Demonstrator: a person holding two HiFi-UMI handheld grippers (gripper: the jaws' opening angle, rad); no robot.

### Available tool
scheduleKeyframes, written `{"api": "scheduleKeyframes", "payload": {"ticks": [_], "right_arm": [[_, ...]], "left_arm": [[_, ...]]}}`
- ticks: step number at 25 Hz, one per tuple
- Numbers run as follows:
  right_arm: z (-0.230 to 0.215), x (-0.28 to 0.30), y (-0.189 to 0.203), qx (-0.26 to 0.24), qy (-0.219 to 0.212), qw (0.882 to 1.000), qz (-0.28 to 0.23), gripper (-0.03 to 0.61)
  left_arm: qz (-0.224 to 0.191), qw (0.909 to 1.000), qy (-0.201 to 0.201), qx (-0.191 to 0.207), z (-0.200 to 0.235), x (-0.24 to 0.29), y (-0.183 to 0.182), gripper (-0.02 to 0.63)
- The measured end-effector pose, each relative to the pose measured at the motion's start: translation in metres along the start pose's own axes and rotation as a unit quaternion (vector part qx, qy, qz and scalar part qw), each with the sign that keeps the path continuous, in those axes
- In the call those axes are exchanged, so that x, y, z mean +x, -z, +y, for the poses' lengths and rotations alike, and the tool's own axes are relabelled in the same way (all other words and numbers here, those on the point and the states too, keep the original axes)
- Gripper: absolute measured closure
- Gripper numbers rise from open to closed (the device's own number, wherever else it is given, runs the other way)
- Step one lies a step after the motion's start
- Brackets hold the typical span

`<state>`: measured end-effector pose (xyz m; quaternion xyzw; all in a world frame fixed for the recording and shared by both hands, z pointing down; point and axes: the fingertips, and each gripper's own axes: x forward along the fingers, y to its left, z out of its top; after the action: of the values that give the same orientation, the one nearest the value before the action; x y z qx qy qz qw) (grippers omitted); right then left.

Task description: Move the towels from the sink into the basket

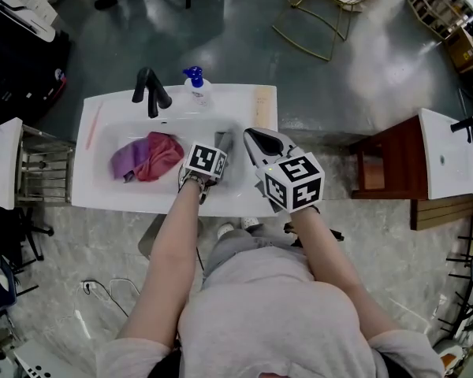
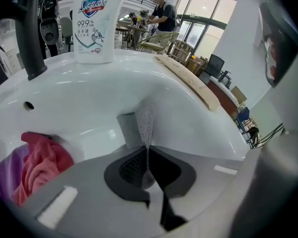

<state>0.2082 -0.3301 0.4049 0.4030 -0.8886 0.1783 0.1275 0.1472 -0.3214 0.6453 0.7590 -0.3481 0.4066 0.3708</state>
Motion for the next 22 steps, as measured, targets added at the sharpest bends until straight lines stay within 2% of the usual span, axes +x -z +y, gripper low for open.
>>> {"api": "scheduleKeyframes", "payload": {"ticks": [6, 15, 22], "right_arm": [[0.005, -0.003, -0.006, 0.002, -0.003, 1.0, -0.009, 0.56], [0.016, -0.011, -0.016, 0.005, -0.004, 1.0, -0.021, 0.56], [0.025, -0.015, -0.023, 0.004, -0.007, 1.0, -0.029, 0.56]], "left_arm": [[-0.018, 0.9997, -0.001, -0.014, 0.002, -0.016, -0.003, 0.6], [-0.058, 0.9982, -0.006, -0.015, -0.004, -0.043, -0.013, 0.6], [-0.085, 0.9963, -0.012, 0.0, -0.008, -0.067, -0.022, 0.599]]}}
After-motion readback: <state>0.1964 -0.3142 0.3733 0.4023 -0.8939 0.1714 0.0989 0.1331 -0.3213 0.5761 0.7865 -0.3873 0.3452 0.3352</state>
